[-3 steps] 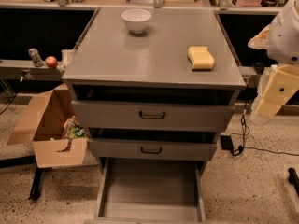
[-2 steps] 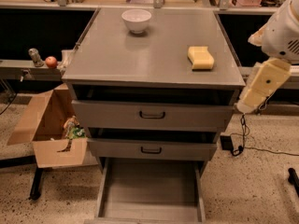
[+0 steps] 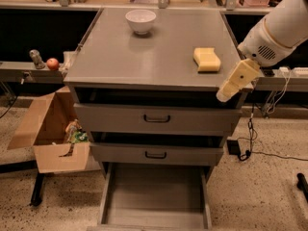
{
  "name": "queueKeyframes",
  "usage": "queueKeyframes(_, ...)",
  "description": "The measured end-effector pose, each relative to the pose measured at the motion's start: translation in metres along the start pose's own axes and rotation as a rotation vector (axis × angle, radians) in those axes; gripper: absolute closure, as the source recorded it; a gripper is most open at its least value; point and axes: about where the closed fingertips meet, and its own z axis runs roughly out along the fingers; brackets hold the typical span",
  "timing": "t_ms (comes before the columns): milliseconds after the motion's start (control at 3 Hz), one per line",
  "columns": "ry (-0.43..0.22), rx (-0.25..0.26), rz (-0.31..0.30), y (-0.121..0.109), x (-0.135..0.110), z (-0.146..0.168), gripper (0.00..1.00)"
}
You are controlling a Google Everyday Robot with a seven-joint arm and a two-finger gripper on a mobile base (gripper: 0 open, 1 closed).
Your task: Place sponge into bottom drawer
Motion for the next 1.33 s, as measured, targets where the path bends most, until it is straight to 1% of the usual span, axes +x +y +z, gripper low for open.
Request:
queueKeyframes(333,-0.007,-0.003,0.003,-0.002,-0.002,0.003,0.0)
queueKeyframes(667,-0.089,-0.04,0.04,-0.027,-0.018,0.033,0.0)
queueKeyframes(1000,-0.182,-0.109,0.098,-0.047,-0.04,0.074,0.0)
queueKeyframes(1333,-0.199,-0.125,0.136,-0.061,-0.05,0.112,0.0)
